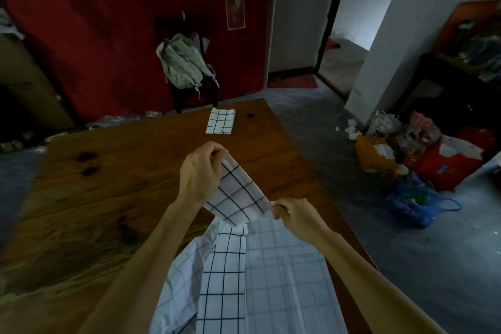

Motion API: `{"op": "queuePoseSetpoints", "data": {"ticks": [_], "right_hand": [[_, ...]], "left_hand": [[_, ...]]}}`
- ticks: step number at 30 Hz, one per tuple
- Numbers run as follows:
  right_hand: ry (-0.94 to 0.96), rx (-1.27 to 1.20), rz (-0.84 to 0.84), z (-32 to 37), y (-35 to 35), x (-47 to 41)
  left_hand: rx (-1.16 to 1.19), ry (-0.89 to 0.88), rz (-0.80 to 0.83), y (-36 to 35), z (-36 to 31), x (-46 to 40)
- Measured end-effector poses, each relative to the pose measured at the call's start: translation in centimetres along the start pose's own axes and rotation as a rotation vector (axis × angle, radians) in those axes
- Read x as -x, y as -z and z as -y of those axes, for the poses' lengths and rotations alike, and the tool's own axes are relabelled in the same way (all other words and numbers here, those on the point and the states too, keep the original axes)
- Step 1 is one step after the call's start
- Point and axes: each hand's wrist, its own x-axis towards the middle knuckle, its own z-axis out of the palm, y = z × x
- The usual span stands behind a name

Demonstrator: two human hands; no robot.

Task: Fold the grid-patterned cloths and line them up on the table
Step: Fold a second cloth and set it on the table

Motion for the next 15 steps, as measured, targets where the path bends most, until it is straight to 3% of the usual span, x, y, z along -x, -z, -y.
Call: {"op": "queuePoseSetpoints", "data": {"ticks": [2, 5, 11, 15], "right_hand": [[-0.074, 0.151, 0.073, -1.4, -0.3, 0.2], [-0.150, 0.027, -0.064, -0.6, 0.4, -0.3], [0.177, -0.184, -0.199, 6.7, 2.6, -2.5], [0.195, -0.247, -0.275, 6.4, 1.9, -2.1]], "left_hand": [[-0.015, -0.012, 0.003, 0.2, 0.1, -0.1], [-0.003, -0.064, 0.103, -0.3, -0.3, 0.2], [0.117, -0.130, 0.224, -2.1, -1.9, 1.0], [0.193, -0.116, 0.186, -1.7, -2.4, 0.8]]}}
